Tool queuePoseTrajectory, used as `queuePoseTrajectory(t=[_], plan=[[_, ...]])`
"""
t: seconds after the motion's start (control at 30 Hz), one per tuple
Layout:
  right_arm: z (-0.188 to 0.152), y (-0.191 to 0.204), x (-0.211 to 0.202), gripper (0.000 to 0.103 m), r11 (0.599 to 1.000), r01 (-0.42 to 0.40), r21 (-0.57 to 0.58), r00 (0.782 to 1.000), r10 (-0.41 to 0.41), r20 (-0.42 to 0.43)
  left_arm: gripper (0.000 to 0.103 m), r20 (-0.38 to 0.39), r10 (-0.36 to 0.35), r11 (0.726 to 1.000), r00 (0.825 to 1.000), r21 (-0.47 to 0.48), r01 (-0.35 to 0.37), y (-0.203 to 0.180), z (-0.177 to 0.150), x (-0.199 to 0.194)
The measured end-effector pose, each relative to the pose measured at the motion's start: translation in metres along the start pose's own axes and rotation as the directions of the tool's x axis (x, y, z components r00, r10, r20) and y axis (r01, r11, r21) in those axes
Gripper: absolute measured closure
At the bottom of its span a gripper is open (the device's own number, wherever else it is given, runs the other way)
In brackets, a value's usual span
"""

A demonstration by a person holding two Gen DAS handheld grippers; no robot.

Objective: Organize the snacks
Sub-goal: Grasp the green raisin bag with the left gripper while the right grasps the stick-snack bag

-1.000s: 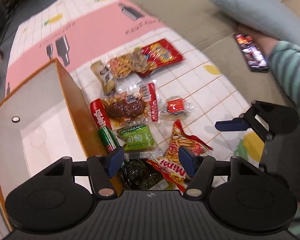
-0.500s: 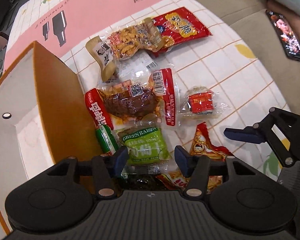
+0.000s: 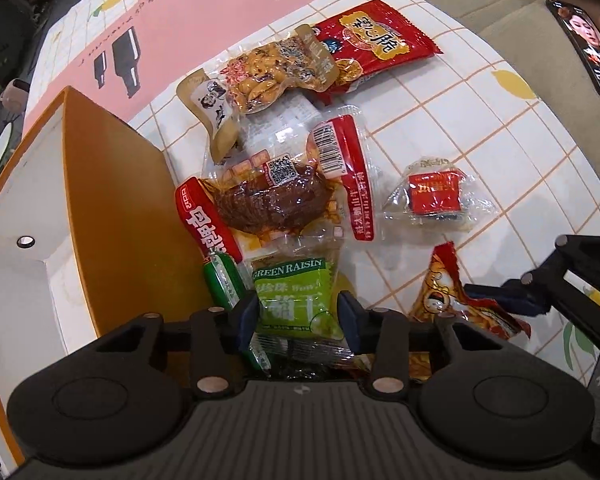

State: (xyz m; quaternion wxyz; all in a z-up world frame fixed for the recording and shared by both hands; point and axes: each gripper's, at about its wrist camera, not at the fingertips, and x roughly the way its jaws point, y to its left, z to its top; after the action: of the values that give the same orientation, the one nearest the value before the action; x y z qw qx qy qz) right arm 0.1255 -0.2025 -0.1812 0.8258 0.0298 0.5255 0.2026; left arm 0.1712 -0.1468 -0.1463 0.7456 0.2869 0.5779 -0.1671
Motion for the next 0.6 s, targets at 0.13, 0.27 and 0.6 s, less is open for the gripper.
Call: queuePoseTrajectory(t=[0.13,0.27,0.6], plan=[[0.0,-0.002,-0.001,0.053,1.0,0.001,0.004,1.0,-0.001,-0.002,0.06,0.035,0.008,1.0,0.999,-0.027,-0.008,0.0,-0.005,-0.001],[-0.005,-0.003,-0.009,0.055,1.0,0.011,-0.008,1.0,-0.011,0.005,0.062,0.066,-0.032,0.996,0.997,-0.081,0.037,0.004,-0.012,-0.006],[-0.02,-0.01,-0.034,0.055,0.999,0.034,0.039,0.999,-0.035,0.018,0.063,0.201,-0.123,0.972,0.972,-0.172,0.158,0.008,-0.04,-0.053]])
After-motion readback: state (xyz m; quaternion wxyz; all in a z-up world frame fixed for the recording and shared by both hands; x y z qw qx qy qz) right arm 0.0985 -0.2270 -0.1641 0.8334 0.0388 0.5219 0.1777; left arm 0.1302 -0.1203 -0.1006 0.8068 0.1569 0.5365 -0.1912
